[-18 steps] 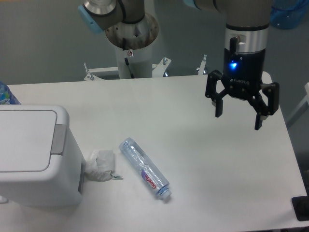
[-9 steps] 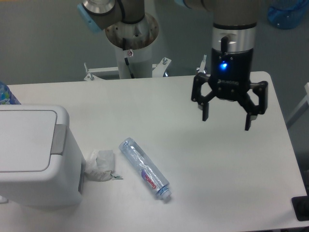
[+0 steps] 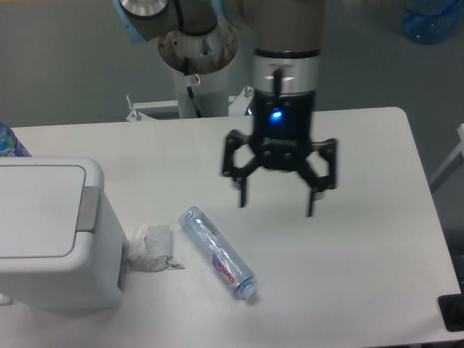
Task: Open the trash can
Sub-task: 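Move the open gripper across the table toward the white trash can lid, then lower the open gripper onto the front edge of the trash can lid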
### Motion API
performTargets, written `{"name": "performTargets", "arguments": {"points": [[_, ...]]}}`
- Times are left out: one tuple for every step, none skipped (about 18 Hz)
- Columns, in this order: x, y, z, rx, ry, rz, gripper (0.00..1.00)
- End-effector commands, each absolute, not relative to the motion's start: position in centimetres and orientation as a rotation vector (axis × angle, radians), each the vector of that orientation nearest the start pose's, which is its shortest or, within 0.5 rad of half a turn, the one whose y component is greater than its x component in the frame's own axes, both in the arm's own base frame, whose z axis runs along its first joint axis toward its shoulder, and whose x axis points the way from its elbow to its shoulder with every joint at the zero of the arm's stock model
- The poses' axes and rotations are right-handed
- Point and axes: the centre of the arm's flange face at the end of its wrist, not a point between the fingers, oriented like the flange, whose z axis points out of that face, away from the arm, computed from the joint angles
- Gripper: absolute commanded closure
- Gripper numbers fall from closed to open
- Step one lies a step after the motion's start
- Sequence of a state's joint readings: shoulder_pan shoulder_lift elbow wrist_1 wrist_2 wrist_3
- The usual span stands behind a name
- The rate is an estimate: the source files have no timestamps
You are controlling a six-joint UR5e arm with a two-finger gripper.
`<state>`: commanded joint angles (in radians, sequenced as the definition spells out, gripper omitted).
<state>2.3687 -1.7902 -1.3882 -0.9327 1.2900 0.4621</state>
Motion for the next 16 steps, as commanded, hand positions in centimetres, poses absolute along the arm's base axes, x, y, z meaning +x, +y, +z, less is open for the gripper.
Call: {"name": "performTargets", "arguments": {"points": [[-32.3, 55.3, 53.9, -2.472, -0.336, 0.148, 0.00], [-31.5, 55.8, 53.5, -2.475, -0.363, 0.123, 0.00], [-30.4, 56.1, 52.9, -2.480, -0.379, 0.100, 0.00], [-29.6, 56.3, 52.5, -2.486, -0.394, 0.080, 0.00], [-28.8, 56.4, 52.0, -2.493, -0.401, 0.064, 0.00], [-28.0, 56.5, 51.5, -2.500, -0.401, 0.047, 0.00], [-27.1, 56.6, 51.2, -2.507, -0.404, 0.032, 0.00], [-26.4, 56.7, 50.7, -2.515, -0.407, 0.019, 0.00], [-25.9, 56.3, 50.7, -2.515, -0.415, 0.013, 0.00], [-25.5, 56.1, 50.5, -2.518, -0.418, 0.005, 0.00], [-24.9, 56.1, 50.5, -2.518, -0.416, 0.000, 0.00], [-24.2, 56.1, 50.8, -2.517, -0.406, -0.002, 0.00], [-24.0, 56.1, 50.8, -2.516, -0.403, -0.005, 0.00], [-23.7, 56.2, 50.9, -2.514, -0.402, -0.007, 0.00], [-23.1, 56.4, 50.9, -2.514, -0.402, -0.016, 0.00], [-22.6, 56.6, 50.9, -2.514, -0.409, -0.023, 0.00]]}}
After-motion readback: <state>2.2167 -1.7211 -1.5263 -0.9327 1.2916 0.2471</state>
